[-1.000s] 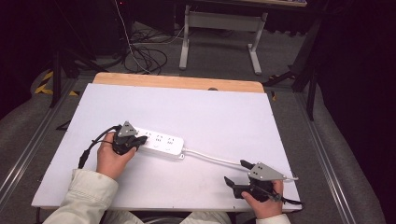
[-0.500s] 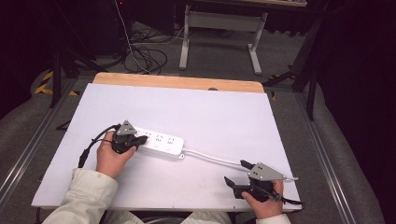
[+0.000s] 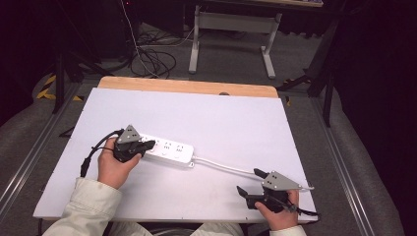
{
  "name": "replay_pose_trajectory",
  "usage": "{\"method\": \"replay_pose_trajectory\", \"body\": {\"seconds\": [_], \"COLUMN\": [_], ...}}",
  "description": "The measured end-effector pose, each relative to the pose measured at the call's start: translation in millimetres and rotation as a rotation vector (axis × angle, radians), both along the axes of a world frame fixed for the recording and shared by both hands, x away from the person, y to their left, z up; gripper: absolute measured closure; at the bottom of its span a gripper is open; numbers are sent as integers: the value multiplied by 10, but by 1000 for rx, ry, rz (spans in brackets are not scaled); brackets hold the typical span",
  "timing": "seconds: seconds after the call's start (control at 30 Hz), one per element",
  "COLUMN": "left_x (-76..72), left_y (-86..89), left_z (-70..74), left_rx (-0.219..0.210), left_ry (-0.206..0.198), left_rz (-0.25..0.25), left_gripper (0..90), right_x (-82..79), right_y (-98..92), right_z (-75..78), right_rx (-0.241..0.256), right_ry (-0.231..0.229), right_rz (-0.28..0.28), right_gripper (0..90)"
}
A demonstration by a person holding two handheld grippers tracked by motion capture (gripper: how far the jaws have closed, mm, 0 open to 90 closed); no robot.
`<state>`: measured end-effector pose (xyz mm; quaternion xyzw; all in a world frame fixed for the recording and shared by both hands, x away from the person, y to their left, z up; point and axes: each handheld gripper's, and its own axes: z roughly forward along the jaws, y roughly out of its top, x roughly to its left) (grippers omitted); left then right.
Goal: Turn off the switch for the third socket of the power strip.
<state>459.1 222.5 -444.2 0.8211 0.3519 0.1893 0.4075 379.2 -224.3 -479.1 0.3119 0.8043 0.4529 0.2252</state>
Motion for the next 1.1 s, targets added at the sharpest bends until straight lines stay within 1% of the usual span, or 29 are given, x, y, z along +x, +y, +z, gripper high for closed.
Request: {"method": "replay_pose_trajectory", "body": {"seconds": [0.03,0.07,0.1,0.13,0.17,0.2,0.27,0.3,0.33,0.37,0.53,0.57,0.6,0.63,0.67,0.7,0.73,0.77,0.8,0.83,0.87,0.9,0.93,0.97,1.0,1.03,1.07,1.1], "left_x": [-2,-5,-17,-23,-23,-26,-27,-34,-35,-39,-68,-80,-85,-96,-112,-135,-154,-172,-210,-210,-225,-247,-290,-290,-336,-336,-354,-378], "left_y": [10,18,9,0,0,-10,-5,0,8,14,19,19,20,22,25,34,51,70,103,103,126,141,172,172,192,192,208,213], "left_z": [9,21,41,52,52,61,76,85,95,106,164,176,184,198,215,235,257,282,333,333,360,382,415,415,434,434,445,452], "left_rx": [-12,-7,-17,-3,-3,5,11,-1,-7,-16,-32,-50,-61,-55,-51,-49,-59,-73,-100,-100,-98,-102,-113,-113,-124,-124,-108,-107], "left_ry": [7,1,6,2,2,3,-5,5,0,4,-2,5,16,22,25,23,20,16,13,13,3,-5,-15,-15,-8,-8,-19,-18], "left_rz": [-4,-3,-13,-18,-18,-27,-25,-25,-23,-25,-33,-34,-39,-35,-41,-43,-50,-49,-40,-40,-39,-35,-32,-32,-28,-28,-32,-28], "left_gripper": [900,900,900,900,900,900,900,900,900,900,898,888,809,756,721,698,664,664,574,526,484,484,408,366,344,335,315,288], "right_x": [5,6,7,7,7,7,8,8,9,9,11,11,12,12,13,14,13,13,10,10,6,6,7,7,8,8,9,9], "right_y": [1,2,2,2,2,2,2,1,1,1,2,3,3,3,4,4,3,3,0,0,-2,-2,-3,-3,-3,-3,-2,-1], "right_z": [-3,-4,-5,-5,-5,-5,-6,-6,-7,-7,-7,-7,-6,-6,-7,-6,-6,-6,-5,-5,-1,-1,2,2,2,2,1,1], "right_rx": [0,0,-1,-1,-1,0,-3,-4,-4,-4,-3,-3,-7,-9,-10,-11,-11,-11,-9,-9,-9,-9,-10,-10,-12,-12,-13,-14], "right_ry": [3,4,5,5,5,5,4,5,4,4,5,5,4,4,4,4,4,4,3,3,1,1,-1,-1,-1,-1,1,1], "right_rz": [1,1,1,1,1,1,1,1,1,1,1,3,3,3,2,4,4,4,5,5,4,4,4,4,5,5,6,7], "right_gripper": [169,169,169,169,169,169,169,169,169,169,169,169,170,169,170,170,170,170,169,169,170,170,170,170,170,170,170,169]}}
